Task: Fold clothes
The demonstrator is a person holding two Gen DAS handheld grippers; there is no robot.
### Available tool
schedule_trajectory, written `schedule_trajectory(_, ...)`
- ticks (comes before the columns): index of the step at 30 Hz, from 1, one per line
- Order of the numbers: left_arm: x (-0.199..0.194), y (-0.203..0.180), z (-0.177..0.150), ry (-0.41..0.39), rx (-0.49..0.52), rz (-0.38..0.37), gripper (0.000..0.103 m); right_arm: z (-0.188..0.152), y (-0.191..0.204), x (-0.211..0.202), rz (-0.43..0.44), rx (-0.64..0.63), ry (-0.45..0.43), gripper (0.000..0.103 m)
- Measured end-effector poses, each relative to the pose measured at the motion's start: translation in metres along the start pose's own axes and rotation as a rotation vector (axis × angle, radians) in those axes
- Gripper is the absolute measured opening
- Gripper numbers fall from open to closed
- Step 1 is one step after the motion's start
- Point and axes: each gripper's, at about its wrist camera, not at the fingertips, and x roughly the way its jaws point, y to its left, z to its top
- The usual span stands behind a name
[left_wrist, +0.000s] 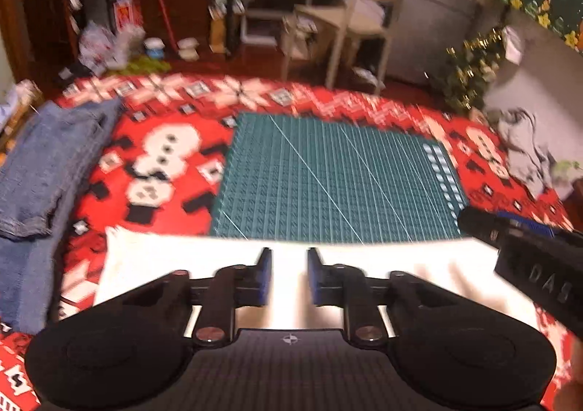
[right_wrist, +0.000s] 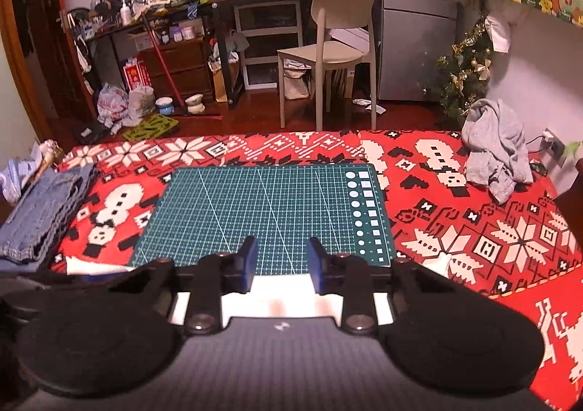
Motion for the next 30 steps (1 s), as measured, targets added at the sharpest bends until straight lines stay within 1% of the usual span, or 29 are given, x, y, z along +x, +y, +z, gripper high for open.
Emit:
schedule_trajectory(1, 0.003, 0.003, 0.002, 0.019, -0.018, -0.013, 0.008, 0.0, -0.003, 0.001, 0.009, 0.012, -0.003, 0.024)
schedule_trajectory(3, 0.009, 0.014, 0.004, 0.049, -0.085, -0.061, 0.006, 0.001, -0.011, 0.006, 0.036, 0.061, 0.021, 0.023)
schedule_trajectory(5, 0.016, 0.026, 0.005, 0.088, -0.165, -0.138, 0.002, 0.003, -0.018, 0.013, 0.049, 0.105, 0.054, 0.022)
schedule_trajectory(7, 0.025, 0.035, 0.007, 0.125, -0.228, -0.206, 0.0, 0.003, -0.022, 0.021, 0.07, 0.15, 0.086, 0.019)
schedule_trajectory(8, 0.028, 0.038, 0.008, 0.137, -0.252, -0.229, 0.0, 0.003, -0.025, 0.026, 0.083, 0.176, 0.103, 0.014)
schedule_trajectory(11, 0.035, 0.042, 0.009, 0.163, -0.313, -0.293, 0.0, 0.001, -0.033, 0.042, 0.149, 0.271, 0.155, 0.005)
schedule_trajectory(14, 0.041, 0.043, 0.01, 0.179, -0.361, -0.362, 0.0, -0.003, -0.04, 0.06, 0.211, 0.356, 0.203, 0.0)
schedule_trajectory(16, 0.045, 0.043, 0.01, 0.183, -0.385, -0.398, 0.0, -0.008, -0.041, 0.072, 0.25, 0.405, 0.232, 0.0)
schedule_trajectory(18, 0.052, 0.042, 0.01, 0.193, -0.405, -0.413, 0.0, -0.013, -0.042, 0.084, 0.285, 0.451, 0.261, 0.0)
schedule_trajectory(20, 0.062, 0.041, 0.008, 0.216, -0.426, -0.42, 0.0, -0.018, -0.039, 0.094, 0.292, 0.469, 0.28, 0.0)
schedule_trajectory(23, 0.072, 0.037, 0.005, 0.224, -0.417, -0.382, 0.0, -0.026, -0.035, 0.105, 0.259, 0.444, 0.302, 0.0)
schedule_trajectory(26, 0.07, 0.039, 0.006, 0.205, -0.422, -0.377, 0.0, -0.029, -0.042, 0.11, 0.261, 0.465, 0.302, 0.0)
schedule_trajectory(30, 0.066, 0.053, 0.009, 0.182, -0.454, -0.337, 0.0, -0.029, -0.056, 0.113, 0.242, 0.511, 0.298, 0.0)
